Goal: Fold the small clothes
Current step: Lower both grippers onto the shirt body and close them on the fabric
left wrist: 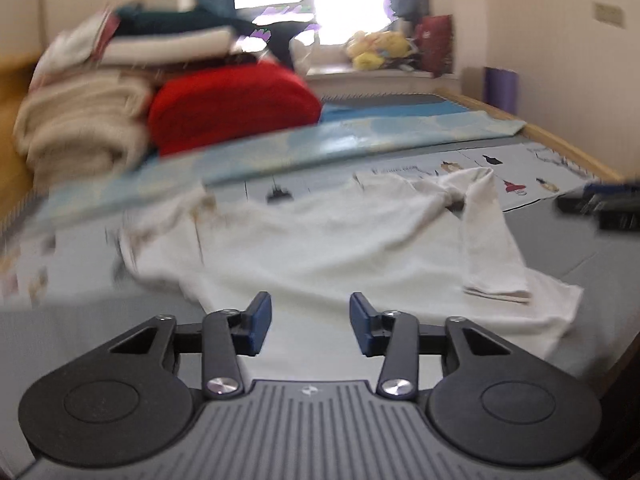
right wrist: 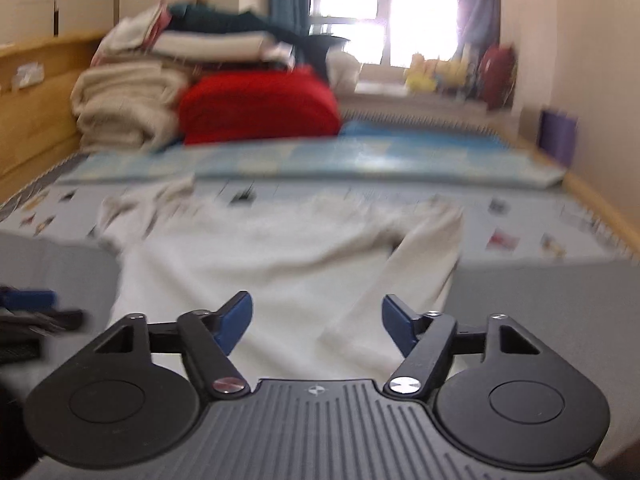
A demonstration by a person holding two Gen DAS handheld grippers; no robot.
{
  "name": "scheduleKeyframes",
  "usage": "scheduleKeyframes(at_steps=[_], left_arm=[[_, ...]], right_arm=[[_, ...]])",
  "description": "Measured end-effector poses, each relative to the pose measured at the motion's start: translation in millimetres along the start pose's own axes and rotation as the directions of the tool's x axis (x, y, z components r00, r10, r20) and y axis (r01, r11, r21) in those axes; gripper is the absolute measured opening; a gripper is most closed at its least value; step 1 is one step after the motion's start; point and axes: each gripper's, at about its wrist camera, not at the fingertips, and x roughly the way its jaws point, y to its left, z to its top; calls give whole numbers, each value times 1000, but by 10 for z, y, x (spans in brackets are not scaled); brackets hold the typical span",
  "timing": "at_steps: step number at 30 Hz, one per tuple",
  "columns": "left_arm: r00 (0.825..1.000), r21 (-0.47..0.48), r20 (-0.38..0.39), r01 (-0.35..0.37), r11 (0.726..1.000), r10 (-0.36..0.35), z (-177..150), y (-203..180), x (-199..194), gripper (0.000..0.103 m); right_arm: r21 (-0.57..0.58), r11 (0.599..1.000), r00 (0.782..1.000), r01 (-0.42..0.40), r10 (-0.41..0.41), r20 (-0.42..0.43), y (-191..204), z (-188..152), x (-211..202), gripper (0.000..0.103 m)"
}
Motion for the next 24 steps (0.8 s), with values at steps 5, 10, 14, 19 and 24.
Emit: scheduleKeyframes(at_steps=[5, 10, 14, 19, 24], left_arm=[[992, -25, -122, 18, 1000, -21, 2, 491, 436, 42], [947, -193, -321, -48, 980, -17, -186, 683, 942, 44], [881, -294, -466, -71, 953, -79, -329, 846, 1248, 45], [807, -382, -564, -67, 922, -175, -522, 911, 1508, 45], [765, -389, -604, -41, 920, -221, -637, 852, 1610, 45]], right_arm=[[-12, 998, 996, 62, -62, -63, -639, 69, 478, 35], [16, 996, 952, 88, -79, -294, -933, -242, 1054, 26], [20, 997, 886, 80, -62, -460, -956, -517, 1350, 26], [35, 993, 833, 112, -75, -548, -1030, -708, 1498, 28], [21, 995, 815, 101, -70, -576, -1029, -807, 1523, 28]])
